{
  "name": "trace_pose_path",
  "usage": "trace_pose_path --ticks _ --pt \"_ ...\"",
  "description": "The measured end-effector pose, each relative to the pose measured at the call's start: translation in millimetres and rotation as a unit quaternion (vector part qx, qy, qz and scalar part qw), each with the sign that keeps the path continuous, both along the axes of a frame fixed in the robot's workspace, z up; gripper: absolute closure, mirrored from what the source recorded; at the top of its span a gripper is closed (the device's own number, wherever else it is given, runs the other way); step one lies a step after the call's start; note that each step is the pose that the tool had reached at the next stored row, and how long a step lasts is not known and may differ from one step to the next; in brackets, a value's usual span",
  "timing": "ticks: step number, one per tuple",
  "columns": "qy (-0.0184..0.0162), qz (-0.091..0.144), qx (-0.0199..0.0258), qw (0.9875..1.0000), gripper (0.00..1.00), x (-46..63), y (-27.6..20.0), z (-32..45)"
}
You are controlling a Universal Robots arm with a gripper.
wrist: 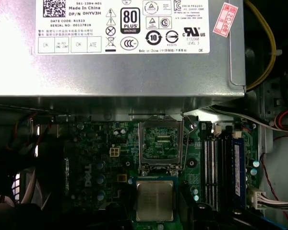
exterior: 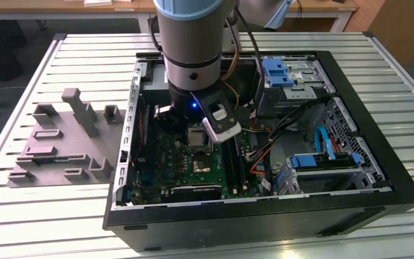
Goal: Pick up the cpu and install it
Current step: 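Place the cpu into insertion slot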
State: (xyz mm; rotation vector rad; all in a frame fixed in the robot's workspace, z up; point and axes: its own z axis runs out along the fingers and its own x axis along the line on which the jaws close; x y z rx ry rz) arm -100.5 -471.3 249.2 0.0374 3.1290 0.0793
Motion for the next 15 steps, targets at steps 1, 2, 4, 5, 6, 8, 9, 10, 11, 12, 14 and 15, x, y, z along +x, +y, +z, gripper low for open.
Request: trace_pose_path --ticks 1,2,4,5,6,8,9,10,11,12,14,15 --pt "0.0000 0.000 -0.0001 1.0000 0.53 0.0 0.0 -1.6" --pt "0.0000 0.000 0.0000 1.0000 0.53 0.0 0.0 -3.4" --pt "0.0000 0.000 0.0000 1.0000 0.53 0.0 0.0 -7.0" --pt "0.0000 0.000 -0.0001 1.0000 0.53 0.0 0.0 -8.8" --pt "0.0001 0.000 -0.0002 1.0000 0.53 0.0 -0.9 -12.4" --pt "0.0001 0.000 -0.0002 1.0000 0.53 0.0 -2.9 -15.7" --pt "0.0001 0.000 0.0000 1.0000 0.53 0.0 -3.6 -17.4" --pt "0.0001 0.000 0.0001 1.0000 0.53 0.1 -3.9 -19.1" --pt "0.0001 0.000 0.0000 1.0000 0.53 0.5 -4.1 -20.7" --pt "0.0002 0.000 -0.0001 1.0000 0.53 1.3 -4.2 -22.5" --pt "0.0001 0.000 -0.0001 1.0000 0.53 4.1 -4.2 -26.1" --pt "0.0001 0.000 -0.0001 1.0000 0.53 5.2 -4.3 -27.9"
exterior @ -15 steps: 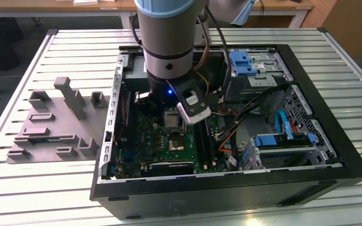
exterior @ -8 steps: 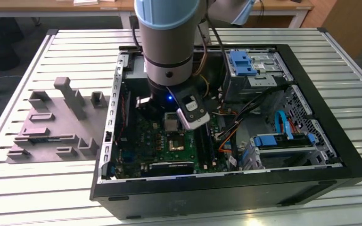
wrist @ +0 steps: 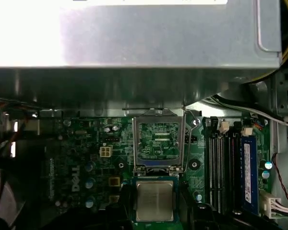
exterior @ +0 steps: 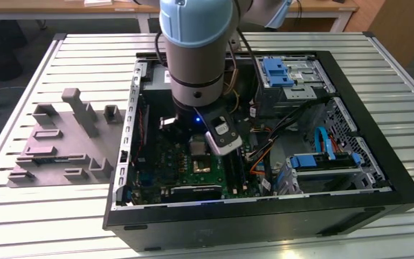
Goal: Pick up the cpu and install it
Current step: 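Place the cpu into insertion slot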
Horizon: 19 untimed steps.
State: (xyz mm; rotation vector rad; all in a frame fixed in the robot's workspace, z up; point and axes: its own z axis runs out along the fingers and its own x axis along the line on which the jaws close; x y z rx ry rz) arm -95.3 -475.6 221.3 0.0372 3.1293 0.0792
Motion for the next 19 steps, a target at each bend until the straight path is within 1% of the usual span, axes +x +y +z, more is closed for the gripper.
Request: trace_pose_path --ticks 3,8,12,14,19 --pt "0.0000 0.000 0.0000 1.0000 0.53 1.9 -1.3 -5.5" --pt "0.0000 0.000 0.0000 1.0000 0.53 2.3 -7.4 -13.7" --pt "0.0000 0.000 0.0000 1.0000 0.53 2.6 -9.7 -19.8" --pt "0.0000 0.000 0.0000 1.0000 0.53 2.7 -10.0 -21.3" --pt "0.0000 0.000 0.0000 1.0000 0.53 2.8 -10.1 -21.4"
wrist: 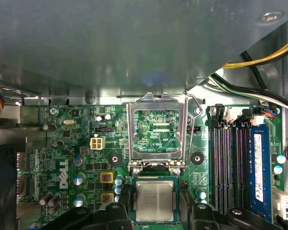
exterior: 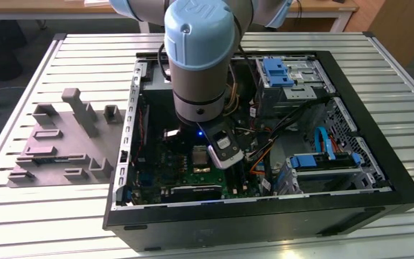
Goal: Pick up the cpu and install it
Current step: 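Place the cpu into insertion slot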
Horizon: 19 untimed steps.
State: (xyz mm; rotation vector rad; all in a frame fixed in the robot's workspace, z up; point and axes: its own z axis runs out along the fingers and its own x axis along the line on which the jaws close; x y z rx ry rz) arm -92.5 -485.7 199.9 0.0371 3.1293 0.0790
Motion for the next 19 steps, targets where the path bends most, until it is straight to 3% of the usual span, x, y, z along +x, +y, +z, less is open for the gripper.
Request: trace_pose_path --ticks 4,10,19 --pt "-0.0030 0.000 -0.0003 1.0000 0.53 0.0 0.0 -0.7" --pt "-0.0030 0.019 -0.0005 0.9998 0.53 -0.7 -0.9 -2.9" --pt "-0.0030 0.020 -0.0005 0.9998 0.53 -0.6 -3.5 -7.3"
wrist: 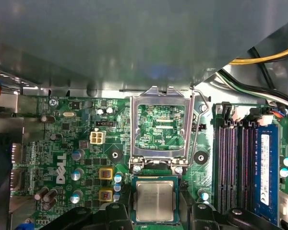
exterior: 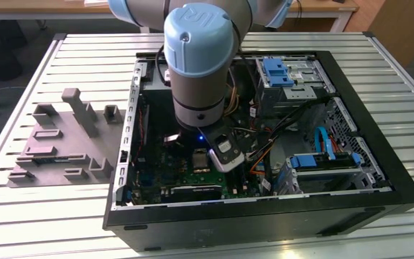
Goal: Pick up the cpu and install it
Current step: 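Place the cpu into insertion slot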
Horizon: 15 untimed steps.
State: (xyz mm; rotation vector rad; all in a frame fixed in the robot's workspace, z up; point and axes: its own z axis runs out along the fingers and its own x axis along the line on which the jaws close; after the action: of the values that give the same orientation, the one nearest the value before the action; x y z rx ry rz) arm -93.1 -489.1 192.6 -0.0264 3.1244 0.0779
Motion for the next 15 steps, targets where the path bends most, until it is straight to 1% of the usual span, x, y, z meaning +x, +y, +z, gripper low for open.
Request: trace_pose_path --ticks 3,8,15 --pt "-0.0002 -0.001 -0.0003 1.0000 0.53 0.1 -0.2 -1.2" --pt "-0.0003 -0.009 -0.0021 1.0000 0.53 0.2 -0.8 -2.4" --pt "-0.0002 -0.012 -0.0024 0.9999 0.53 1.5 -1.2 -4.2"
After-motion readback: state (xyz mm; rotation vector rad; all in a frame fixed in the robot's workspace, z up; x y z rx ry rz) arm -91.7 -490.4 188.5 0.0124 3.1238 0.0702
